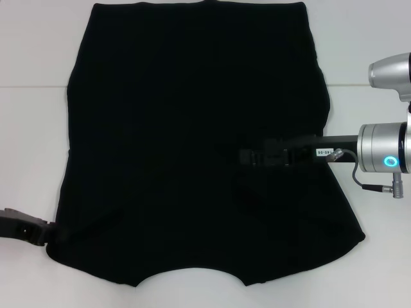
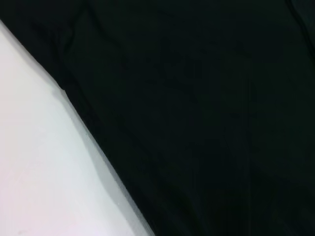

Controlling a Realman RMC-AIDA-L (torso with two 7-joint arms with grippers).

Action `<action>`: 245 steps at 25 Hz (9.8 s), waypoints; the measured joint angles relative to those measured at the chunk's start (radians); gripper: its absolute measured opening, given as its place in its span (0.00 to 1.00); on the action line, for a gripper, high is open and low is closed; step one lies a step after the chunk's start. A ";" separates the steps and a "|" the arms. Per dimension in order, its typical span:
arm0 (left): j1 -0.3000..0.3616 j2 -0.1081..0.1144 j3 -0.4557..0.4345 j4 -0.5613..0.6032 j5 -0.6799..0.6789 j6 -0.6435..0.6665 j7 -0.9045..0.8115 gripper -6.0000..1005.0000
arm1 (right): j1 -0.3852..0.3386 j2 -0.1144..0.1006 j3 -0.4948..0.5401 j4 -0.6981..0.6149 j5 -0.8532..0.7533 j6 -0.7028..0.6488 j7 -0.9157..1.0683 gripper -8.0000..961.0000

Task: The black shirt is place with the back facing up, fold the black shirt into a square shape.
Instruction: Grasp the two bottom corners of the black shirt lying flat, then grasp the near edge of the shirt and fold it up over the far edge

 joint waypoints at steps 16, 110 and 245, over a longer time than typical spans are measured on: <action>-0.003 0.012 -0.007 0.027 0.002 0.029 -0.001 0.02 | -0.018 -0.038 0.000 0.008 -0.006 0.003 0.038 0.97; -0.068 0.026 0.038 -0.040 0.072 0.019 -0.170 0.00 | -0.122 -0.157 0.082 -0.003 -0.312 -0.221 0.283 0.92; -0.368 0.005 -0.073 -0.388 -0.103 -0.881 -0.170 0.67 | 0.148 -0.079 0.418 0.167 -0.131 0.378 -0.066 0.73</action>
